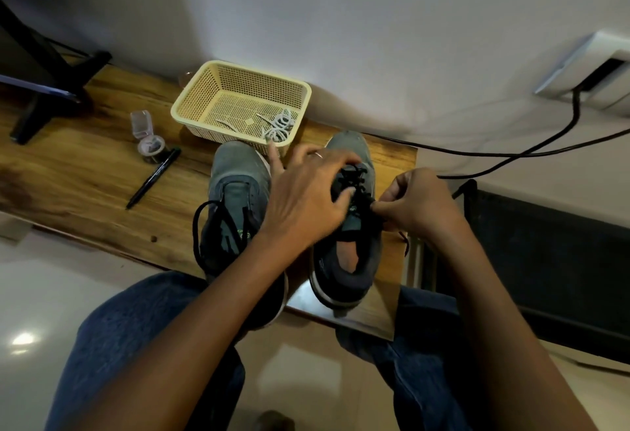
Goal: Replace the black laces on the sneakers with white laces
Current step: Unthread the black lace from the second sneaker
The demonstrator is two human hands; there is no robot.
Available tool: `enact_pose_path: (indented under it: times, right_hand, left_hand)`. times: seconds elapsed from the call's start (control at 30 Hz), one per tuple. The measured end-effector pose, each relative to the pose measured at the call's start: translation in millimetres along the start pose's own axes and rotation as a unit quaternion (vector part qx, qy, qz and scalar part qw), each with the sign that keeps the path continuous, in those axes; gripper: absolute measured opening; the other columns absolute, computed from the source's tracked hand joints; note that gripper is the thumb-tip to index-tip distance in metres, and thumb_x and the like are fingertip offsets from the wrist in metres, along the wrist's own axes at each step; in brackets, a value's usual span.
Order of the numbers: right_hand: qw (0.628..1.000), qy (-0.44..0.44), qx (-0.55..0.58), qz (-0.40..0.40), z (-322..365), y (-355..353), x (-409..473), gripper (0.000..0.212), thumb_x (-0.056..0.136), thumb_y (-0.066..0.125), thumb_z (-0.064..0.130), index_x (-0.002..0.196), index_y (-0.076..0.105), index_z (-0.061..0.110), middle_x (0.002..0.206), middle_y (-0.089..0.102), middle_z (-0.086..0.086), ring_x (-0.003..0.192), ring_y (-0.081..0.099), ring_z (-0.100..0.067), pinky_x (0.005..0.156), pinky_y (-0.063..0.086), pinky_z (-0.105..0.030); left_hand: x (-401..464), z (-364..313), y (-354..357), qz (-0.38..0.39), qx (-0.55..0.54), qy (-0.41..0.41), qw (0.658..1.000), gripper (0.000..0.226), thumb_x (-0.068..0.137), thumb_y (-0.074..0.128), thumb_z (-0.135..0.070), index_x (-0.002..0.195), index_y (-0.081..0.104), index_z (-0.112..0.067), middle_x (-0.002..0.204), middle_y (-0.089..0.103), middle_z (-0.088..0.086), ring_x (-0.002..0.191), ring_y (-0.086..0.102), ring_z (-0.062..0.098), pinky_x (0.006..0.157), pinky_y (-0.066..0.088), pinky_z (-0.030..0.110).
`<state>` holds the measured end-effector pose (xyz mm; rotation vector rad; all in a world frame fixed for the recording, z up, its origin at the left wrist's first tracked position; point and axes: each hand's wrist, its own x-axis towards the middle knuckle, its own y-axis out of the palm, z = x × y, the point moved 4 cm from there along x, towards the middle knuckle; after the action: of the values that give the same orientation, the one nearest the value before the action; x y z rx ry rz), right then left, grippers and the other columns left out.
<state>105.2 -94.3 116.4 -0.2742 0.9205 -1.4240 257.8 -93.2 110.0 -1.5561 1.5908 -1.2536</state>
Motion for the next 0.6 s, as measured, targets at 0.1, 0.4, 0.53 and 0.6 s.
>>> enact_pose_path:
  times: [0.1, 0.4, 0.53, 0.6]
  right_hand:
    - [1.0, -0.005, -0.01, 0.001, 1, 0, 0, 0.013, 0.077, 0.075, 0.009, 0.08, 0.066, 0.0, 0.075, 0.07, -0.011, 0.074, 0.07, -0.021, 0.074, 0.059, -0.044]
    - [1.0, -0.001, -0.007, 0.006, 1, 1, 0, 0.013, 0.079, 0.075, 0.009, 0.073, 0.064, 0.003, 0.073, 0.069, -0.01, 0.07, 0.07, -0.019, 0.071, 0.06, -0.041]
    - [1.0, 0.001, -0.009, -0.002, 1, 0, -1, 0.013, 0.08, 0.074, 0.008, 0.072, 0.065, 0.002, 0.07, 0.07, -0.01, 0.064, 0.069, -0.016, 0.064, 0.059, -0.032]
    - [1.0, -0.002, -0.013, -0.002, 2, 1, 0, 0.013, 0.08, 0.074, 0.007, 0.072, 0.065, 0.001, 0.07, 0.07, -0.01, 0.065, 0.069, -0.016, 0.063, 0.057, -0.031]
  left_hand:
    - [-4, -13, 10, 0.05, 0.055, 0.09, 0.993, 0.045, 0.081, 0.065, -0.048, 0.124, 0.058, -0.035, 0.123, 0.063, -0.012, 0.133, 0.037, 0.013, 0.111, -0.015, 0.056]
    - [-3, -13, 1, -0.037, 0.07, 0.087, 0.993, 0.018, 0.083, 0.069, -0.04, 0.092, 0.074, -0.025, 0.085, 0.073, -0.007, 0.11, 0.06, 0.017, 0.11, -0.016, 0.054]
    - [1, 0, -12, -0.08, 0.052, -0.008, 0.995, 0.016, 0.085, 0.066, -0.042, 0.094, 0.07, -0.029, 0.092, 0.07, -0.011, 0.109, 0.059, 0.012, 0.109, -0.02, 0.049]
    - [1, 7, -13, -0.069, 0.053, -0.046, 0.995, 0.017, 0.088, 0.063, -0.043, 0.098, 0.068, -0.031, 0.092, 0.069, -0.011, 0.111, 0.057, 0.012, 0.111, -0.015, 0.053]
